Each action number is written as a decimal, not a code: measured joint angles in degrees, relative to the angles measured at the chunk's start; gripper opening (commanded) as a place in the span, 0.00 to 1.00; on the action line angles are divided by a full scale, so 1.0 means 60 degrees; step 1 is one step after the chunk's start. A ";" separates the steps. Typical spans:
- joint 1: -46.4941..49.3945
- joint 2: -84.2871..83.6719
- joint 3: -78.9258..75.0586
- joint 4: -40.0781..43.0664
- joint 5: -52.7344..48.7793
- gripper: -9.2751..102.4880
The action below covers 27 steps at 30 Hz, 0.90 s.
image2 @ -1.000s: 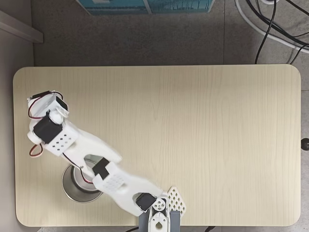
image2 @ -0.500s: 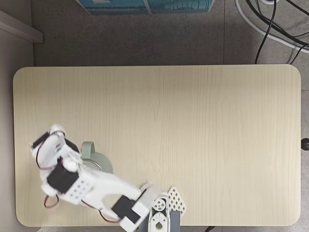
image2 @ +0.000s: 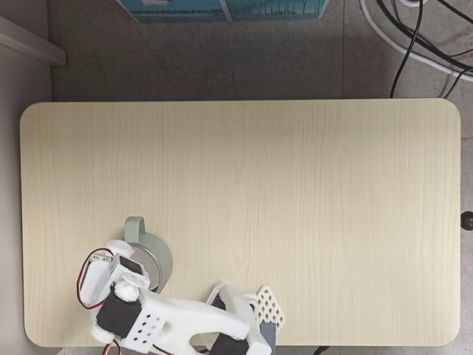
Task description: Grasp a dressing and put it in the cup.
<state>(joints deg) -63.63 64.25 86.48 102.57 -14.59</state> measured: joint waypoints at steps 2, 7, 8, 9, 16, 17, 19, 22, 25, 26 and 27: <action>0.0000 -0.0308 -0.0381 0.0000 -0.0190 0.08; -0.0396 -0.0557 -0.0732 0.0000 -0.0337 0.08; -0.0396 -0.0557 -0.0732 0.0000 -0.0337 0.08; -0.0337 -0.0557 -0.0732 0.0000 -0.0322 0.09; -0.0396 -0.0879 -0.0732 0.0000 -0.0352 0.37; -0.0410 -0.1040 -0.0791 0.0000 -0.0410 0.37; -0.0498 -0.1289 -0.0791 0.0000 -0.0542 0.37; -0.0483 -0.1494 -0.0791 0.0000 -0.0586 0.37; -0.0498 -0.1597 -0.0791 0.0000 -0.0586 0.37; -0.0498 -0.1611 -0.0791 0.0000 -0.0586 0.36; -0.0498 -0.1611 -0.0791 0.0000 -0.0586 0.36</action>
<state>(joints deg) -66.62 54.58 81.74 102.57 -18.11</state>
